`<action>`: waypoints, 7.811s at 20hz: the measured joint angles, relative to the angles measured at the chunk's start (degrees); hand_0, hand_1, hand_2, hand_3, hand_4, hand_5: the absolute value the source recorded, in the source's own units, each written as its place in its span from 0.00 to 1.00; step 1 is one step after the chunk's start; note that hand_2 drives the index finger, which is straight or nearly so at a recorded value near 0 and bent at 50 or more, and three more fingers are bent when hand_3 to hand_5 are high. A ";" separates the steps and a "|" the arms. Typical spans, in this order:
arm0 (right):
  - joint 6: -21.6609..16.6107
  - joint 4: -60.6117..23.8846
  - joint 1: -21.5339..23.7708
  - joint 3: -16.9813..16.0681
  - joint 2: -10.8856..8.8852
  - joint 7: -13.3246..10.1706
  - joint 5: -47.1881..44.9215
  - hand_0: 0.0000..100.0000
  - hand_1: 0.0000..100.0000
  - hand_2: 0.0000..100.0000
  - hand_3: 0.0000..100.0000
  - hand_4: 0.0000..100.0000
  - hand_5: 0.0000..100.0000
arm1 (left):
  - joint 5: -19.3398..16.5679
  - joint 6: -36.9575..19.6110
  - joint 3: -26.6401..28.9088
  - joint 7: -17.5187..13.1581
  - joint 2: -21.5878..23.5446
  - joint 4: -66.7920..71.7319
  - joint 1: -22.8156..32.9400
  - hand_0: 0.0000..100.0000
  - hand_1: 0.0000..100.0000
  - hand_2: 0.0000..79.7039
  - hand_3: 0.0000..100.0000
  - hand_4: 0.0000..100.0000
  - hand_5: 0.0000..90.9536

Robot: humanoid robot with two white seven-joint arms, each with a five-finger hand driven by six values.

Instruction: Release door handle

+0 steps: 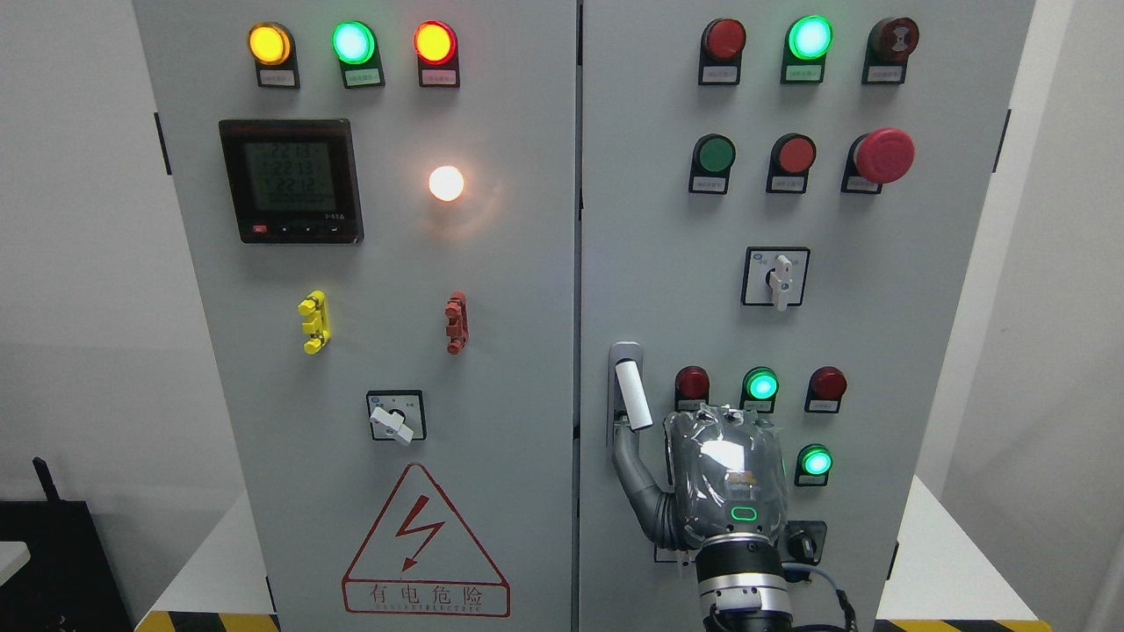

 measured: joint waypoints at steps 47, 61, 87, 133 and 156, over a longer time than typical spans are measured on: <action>0.74 -0.13 -0.18 -0.71 0.08 0.07 -0.12 0.59 0.00 1.00 1.00 1.00 0.94 | 0.00 0.00 -0.02 0.00 0.00 0.00 0.00 0.12 0.39 0.00 0.00 0.00 0.00; 0.74 -0.19 -0.18 -0.84 0.14 0.19 -0.12 0.59 0.00 1.00 1.00 1.00 0.94 | 0.00 0.00 -0.02 0.00 0.00 0.00 0.00 0.12 0.39 0.00 0.00 0.00 0.00; 0.54 -0.27 -0.18 -1.45 0.19 -0.03 -0.11 0.60 0.00 1.00 1.00 1.00 0.94 | 0.00 0.00 -0.02 0.00 0.00 0.00 0.00 0.12 0.39 0.00 0.00 0.00 0.00; 0.51 -0.23 -1.32 -2.77 0.11 0.02 -0.12 0.60 0.00 1.00 1.00 1.00 0.95 | 0.00 0.00 -0.02 0.00 0.00 0.00 0.00 0.12 0.39 0.00 0.00 0.00 0.00; 0.42 -0.25 -1.72 -3.36 0.07 0.03 -0.60 0.61 0.00 1.00 1.00 1.00 0.96 | 0.00 0.00 -0.02 0.00 0.00 0.00 0.00 0.12 0.39 0.00 0.00 0.00 0.00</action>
